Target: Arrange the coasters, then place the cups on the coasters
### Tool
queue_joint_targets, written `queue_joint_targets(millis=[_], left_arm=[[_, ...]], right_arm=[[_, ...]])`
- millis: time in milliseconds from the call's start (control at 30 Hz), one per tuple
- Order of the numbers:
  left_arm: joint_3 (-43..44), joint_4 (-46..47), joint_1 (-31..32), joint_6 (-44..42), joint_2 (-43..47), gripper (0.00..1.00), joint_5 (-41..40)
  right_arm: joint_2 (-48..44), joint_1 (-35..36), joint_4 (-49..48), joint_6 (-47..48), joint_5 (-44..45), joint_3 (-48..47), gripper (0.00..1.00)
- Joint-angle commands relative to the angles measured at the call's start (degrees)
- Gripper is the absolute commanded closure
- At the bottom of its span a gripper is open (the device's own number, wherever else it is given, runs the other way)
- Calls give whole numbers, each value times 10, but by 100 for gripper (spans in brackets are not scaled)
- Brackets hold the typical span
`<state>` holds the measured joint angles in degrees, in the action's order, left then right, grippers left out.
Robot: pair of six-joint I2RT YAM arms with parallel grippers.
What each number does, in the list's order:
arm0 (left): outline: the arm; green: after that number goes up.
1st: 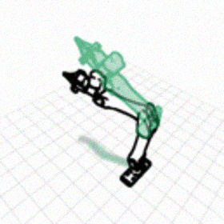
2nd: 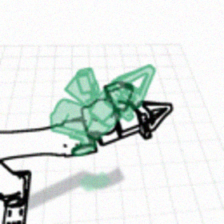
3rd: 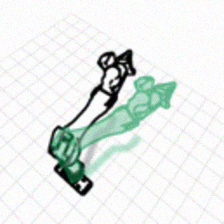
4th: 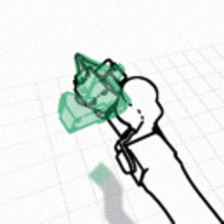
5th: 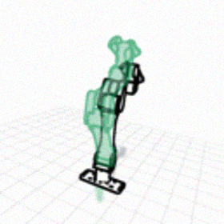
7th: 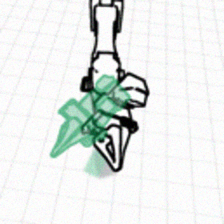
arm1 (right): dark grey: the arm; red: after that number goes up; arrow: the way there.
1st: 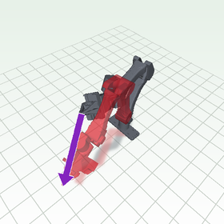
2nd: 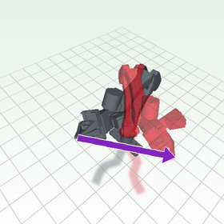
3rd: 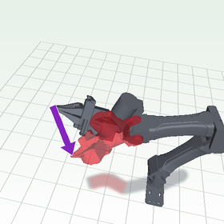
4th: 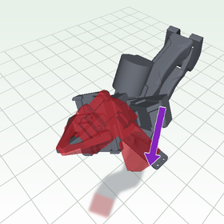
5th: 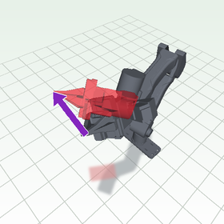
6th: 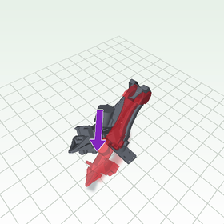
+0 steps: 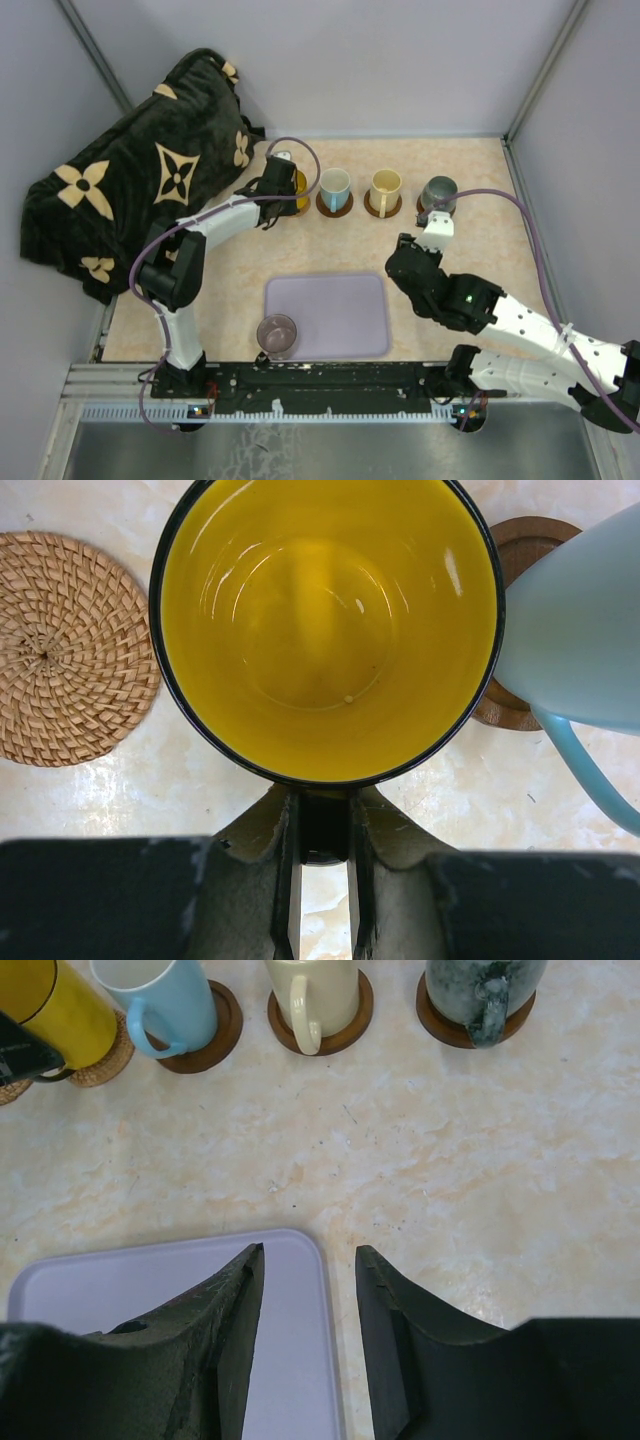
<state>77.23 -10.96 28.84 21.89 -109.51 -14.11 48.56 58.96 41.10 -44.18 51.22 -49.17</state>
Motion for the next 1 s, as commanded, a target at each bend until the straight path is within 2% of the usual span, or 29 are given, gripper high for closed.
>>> queue_joint_targets(millis=[0, 967], left_arm=[[17, 32, -2, 6, 4, 100, -4], [0, 28, 0, 11, -4, 100, -15]], right_arm=[[-2, -6, -28, -13, 12, -3, 58], [2, -6, -35, -14, 7, 2, 57]])
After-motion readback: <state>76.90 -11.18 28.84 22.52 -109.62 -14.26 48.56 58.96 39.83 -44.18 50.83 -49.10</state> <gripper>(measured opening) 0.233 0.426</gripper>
